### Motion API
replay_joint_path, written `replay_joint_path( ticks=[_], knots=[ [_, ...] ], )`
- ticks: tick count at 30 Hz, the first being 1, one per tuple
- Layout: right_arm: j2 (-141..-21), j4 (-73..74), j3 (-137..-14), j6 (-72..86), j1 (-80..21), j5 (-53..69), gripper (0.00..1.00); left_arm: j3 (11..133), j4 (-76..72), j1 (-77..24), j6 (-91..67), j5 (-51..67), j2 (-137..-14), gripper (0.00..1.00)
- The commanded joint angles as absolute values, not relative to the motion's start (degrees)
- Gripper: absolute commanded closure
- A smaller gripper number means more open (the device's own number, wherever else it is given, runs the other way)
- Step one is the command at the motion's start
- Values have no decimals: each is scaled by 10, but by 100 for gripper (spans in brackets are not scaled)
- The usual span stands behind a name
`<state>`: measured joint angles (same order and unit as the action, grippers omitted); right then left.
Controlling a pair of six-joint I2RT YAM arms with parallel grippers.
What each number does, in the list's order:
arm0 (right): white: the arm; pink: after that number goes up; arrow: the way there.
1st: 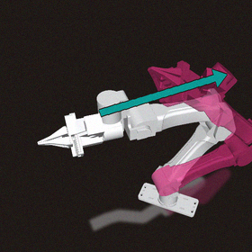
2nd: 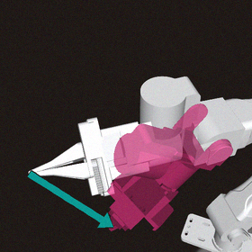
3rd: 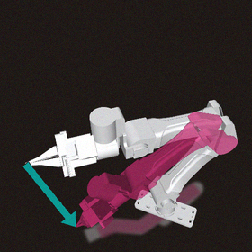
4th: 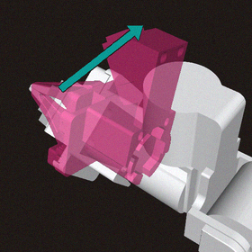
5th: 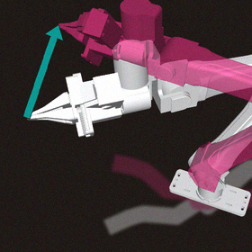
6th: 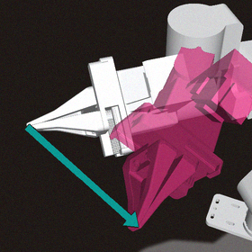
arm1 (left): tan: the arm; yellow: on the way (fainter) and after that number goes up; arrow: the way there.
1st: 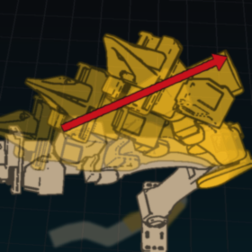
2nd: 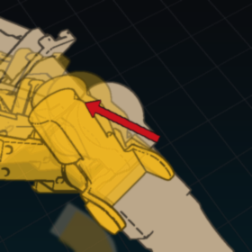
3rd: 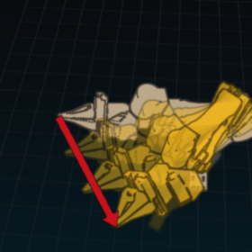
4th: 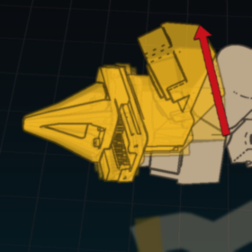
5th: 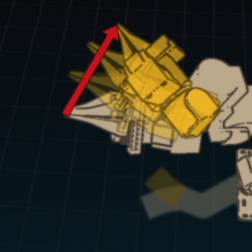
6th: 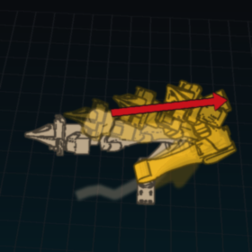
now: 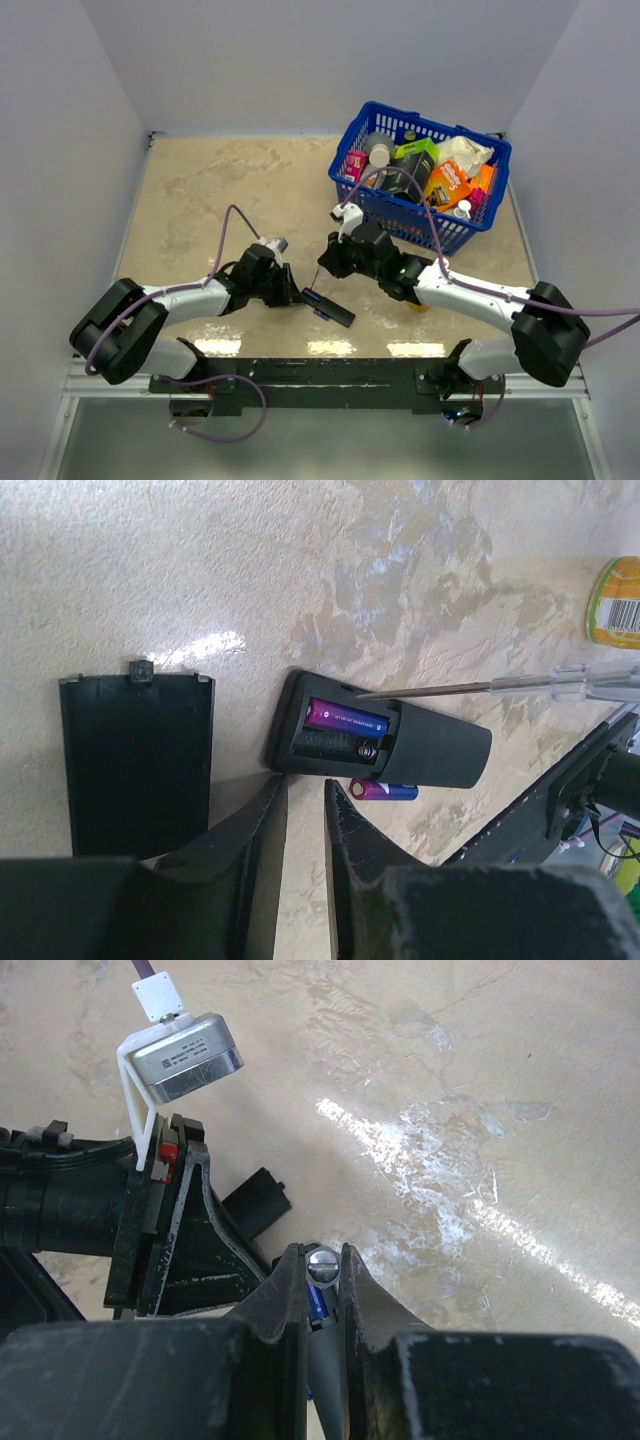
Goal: Unload the batteries from the remote control
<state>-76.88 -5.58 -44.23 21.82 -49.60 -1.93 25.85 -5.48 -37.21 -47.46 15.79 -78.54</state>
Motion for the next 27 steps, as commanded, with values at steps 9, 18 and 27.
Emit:
replay_joint_path(
  ticks=[9, 18, 27],
  knots=[
    [-756, -32, -464, 214, -497, -29, 100, 265, -64, -376, -478, 149, -787, 74],
    [-763, -45, -454, 226, -498, -19, 100, 265, -62, -376, -478, 147, -785, 74],
    [-778, -37, -458, 229, -498, -23, 100, 265, -63, -377, -478, 145, -786, 74]
  ],
)
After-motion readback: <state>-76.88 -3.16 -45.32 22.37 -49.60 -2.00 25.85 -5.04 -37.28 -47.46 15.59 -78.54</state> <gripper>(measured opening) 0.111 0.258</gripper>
